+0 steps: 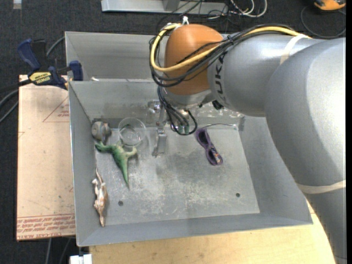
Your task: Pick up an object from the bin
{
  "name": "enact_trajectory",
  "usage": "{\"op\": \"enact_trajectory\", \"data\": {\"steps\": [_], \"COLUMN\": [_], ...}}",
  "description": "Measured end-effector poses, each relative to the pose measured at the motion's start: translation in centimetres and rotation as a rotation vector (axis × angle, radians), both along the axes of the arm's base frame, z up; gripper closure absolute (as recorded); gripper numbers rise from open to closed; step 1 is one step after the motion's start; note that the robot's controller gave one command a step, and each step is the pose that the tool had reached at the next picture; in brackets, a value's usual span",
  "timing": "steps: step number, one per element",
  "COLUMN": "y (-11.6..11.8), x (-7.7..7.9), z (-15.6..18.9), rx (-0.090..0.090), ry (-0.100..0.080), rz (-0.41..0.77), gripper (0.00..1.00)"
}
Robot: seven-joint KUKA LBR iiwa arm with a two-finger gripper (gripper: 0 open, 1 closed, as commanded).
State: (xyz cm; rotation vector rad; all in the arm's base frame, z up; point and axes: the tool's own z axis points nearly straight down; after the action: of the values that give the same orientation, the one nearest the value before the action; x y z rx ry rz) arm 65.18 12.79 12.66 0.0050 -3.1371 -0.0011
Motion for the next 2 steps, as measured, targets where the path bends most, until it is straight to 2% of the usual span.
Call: {"op": "enact_trajectory", "data": {"steps": [1, 2], "y": [-0.1, 6.1], "x": [0.1, -1.1], "z": [0.5, -5.8], "rx": [0.001, 0.004], "ry": [-0.006, 0.0], "rz": [-0.003, 0.018], "gripper": [0.0, 0.0]}}
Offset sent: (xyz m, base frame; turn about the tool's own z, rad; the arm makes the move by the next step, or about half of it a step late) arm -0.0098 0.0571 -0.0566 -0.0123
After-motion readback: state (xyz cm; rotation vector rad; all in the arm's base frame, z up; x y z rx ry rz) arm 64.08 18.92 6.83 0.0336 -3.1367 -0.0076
